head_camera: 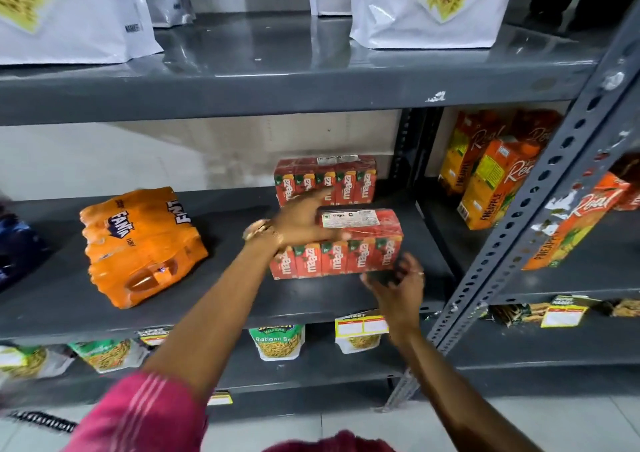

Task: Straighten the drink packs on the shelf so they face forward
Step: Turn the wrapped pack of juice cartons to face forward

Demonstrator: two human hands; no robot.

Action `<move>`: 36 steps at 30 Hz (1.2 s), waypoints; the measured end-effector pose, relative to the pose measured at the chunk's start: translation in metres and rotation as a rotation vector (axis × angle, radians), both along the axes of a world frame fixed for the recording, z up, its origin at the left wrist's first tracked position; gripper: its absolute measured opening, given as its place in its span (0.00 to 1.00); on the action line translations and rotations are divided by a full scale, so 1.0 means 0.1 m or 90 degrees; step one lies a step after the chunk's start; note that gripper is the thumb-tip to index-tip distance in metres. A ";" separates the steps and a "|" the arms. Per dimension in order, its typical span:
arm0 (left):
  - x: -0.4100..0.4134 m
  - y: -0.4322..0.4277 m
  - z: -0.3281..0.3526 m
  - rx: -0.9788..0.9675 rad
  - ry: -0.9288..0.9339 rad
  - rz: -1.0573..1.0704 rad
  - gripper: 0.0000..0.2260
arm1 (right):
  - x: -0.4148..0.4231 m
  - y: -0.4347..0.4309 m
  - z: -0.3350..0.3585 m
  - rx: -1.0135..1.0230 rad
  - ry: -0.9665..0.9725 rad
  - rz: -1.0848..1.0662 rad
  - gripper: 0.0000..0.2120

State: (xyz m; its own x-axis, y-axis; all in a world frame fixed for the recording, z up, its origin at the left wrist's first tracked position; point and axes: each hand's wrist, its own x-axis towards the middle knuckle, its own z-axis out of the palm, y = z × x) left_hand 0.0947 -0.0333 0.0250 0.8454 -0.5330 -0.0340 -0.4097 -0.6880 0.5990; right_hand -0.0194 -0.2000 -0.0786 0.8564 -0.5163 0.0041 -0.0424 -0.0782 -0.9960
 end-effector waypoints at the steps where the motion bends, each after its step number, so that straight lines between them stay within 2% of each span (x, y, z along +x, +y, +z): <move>1: -0.13 0.17 -0.11 -0.048 -0.053 0.082 0.50 | 0.08 -0.15 0.02 -0.044 0.028 0.002 0.43; 2: -0.29 0.32 -0.24 -0.075 -0.102 0.162 0.52 | 0.16 -0.25 0.08 -0.079 0.065 0.025 0.50; 3: -0.42 0.44 -0.42 -0.101 -0.137 0.236 0.56 | 0.25 -0.32 0.11 -0.092 0.088 0.069 0.52; 4: -0.55 0.51 -0.55 -0.133 -0.152 0.294 0.59 | 0.36 -0.37 0.12 -0.090 0.092 0.119 0.49; 6: -0.67 0.57 -0.81 -0.180 -0.102 0.373 0.62 | 0.46 -0.40 0.21 -0.085 0.101 0.207 0.35; 8: -0.68 0.57 -1.00 -0.168 -0.013 0.377 0.57 | 0.51 -0.46 0.21 -0.104 0.114 0.241 0.27; 10: -0.68 0.55 -1.07 -0.180 0.048 0.353 0.49 | 0.50 -0.52 0.16 -0.145 0.121 0.239 0.26; 13: -0.79 0.54 -1.07 -0.182 0.035 0.379 0.40 | 0.39 -0.55 0.12 -0.190 0.148 0.263 0.31; 18: -1.04 0.58 -1.14 -0.207 -0.015 0.363 0.34 | 0.11 -0.67 0.06 -0.264 0.208 0.353 0.36; 21: -1.18 0.56 -1.17 -0.232 -0.031 0.417 0.30 | -0.07 -0.67 -0.02 -0.355 0.195 0.328 0.34; 23: -1.25 0.53 -1.19 -0.239 -0.065 0.455 0.26 | -0.13 -0.65 -0.03 -0.383 0.161 0.299 0.28; 26: -1.31 0.48 -1.17 -0.247 -0.081 0.489 0.23 | -0.13 -0.65 -0.07 -0.373 0.133 0.269 0.22; 36: -1.33 0.58 -1.17 -0.189 -0.106 0.449 0.24 | -0.18 -0.64 -0.21 -0.336 0.088 0.203 0.21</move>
State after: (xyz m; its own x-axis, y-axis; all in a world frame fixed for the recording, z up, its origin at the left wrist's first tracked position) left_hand -0.0380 0.0251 -0.0921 0.9692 0.1656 0.1824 -0.0353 -0.6394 0.7681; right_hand -0.0373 -0.2637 -0.0993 0.9788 -0.1937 0.0671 -0.0609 -0.5872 -0.8071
